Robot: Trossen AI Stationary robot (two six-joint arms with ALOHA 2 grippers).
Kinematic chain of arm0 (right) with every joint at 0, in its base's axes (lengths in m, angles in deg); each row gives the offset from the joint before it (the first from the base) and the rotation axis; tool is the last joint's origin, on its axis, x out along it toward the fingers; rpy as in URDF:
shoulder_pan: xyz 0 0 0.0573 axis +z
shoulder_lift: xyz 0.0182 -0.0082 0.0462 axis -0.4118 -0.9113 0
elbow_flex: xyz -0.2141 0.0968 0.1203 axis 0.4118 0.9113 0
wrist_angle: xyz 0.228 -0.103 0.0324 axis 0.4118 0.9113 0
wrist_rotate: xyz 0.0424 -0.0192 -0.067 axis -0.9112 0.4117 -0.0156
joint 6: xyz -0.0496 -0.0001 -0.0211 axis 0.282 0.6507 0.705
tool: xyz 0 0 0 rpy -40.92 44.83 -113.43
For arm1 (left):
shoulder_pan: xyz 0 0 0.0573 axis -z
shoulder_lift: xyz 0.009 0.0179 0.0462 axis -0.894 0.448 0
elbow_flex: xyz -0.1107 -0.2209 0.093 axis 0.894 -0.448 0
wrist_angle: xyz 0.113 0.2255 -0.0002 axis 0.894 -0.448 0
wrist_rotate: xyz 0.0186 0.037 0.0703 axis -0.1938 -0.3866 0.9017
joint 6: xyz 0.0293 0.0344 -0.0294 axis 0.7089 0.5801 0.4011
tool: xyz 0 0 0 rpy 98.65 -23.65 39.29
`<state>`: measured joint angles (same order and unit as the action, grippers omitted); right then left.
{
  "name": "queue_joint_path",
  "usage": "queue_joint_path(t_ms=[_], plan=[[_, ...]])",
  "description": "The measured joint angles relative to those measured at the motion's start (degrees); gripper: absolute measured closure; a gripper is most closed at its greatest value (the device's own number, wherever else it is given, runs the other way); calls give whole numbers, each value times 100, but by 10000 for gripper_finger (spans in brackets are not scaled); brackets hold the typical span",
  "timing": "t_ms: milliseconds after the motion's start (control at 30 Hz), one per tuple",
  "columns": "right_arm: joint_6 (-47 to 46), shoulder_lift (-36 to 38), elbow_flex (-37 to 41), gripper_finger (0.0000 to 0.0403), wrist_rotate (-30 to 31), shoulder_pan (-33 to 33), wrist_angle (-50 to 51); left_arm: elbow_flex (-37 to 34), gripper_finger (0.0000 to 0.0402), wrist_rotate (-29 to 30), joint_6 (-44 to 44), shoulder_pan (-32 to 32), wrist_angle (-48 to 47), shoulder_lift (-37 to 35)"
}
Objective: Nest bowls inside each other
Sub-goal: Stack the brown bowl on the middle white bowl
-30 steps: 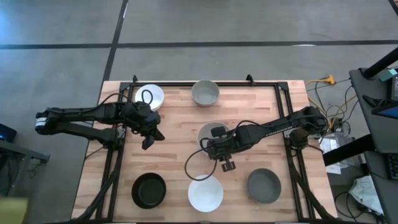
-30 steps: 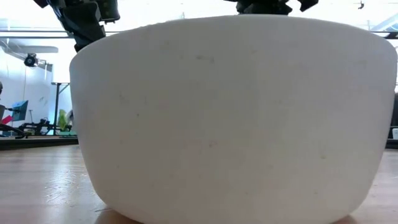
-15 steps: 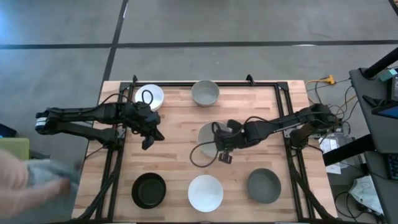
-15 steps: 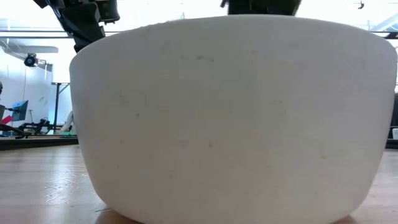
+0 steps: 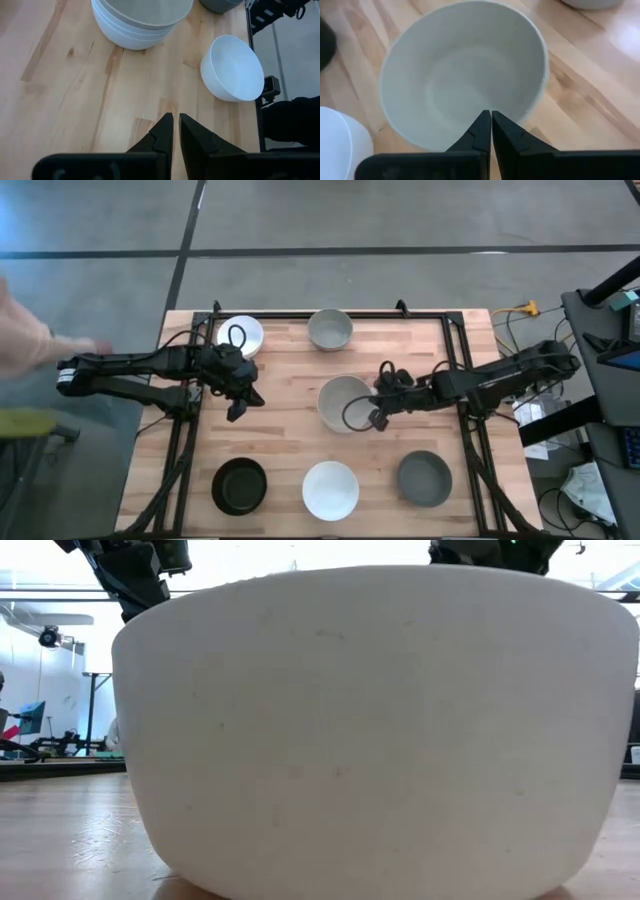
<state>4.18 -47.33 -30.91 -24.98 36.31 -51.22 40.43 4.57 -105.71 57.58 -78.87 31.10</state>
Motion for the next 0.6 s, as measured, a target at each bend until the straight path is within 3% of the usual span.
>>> queue_joint_path(t_ms=[233, 600], plan=[[-376, 6, 208, 394, -52, -2, -64, -2, 387, 0, -12, 0, 32, 37], [19, -301, -93, 394, -217, -2, 280, -2, 387, 0, -35, 0, 311, 76]])
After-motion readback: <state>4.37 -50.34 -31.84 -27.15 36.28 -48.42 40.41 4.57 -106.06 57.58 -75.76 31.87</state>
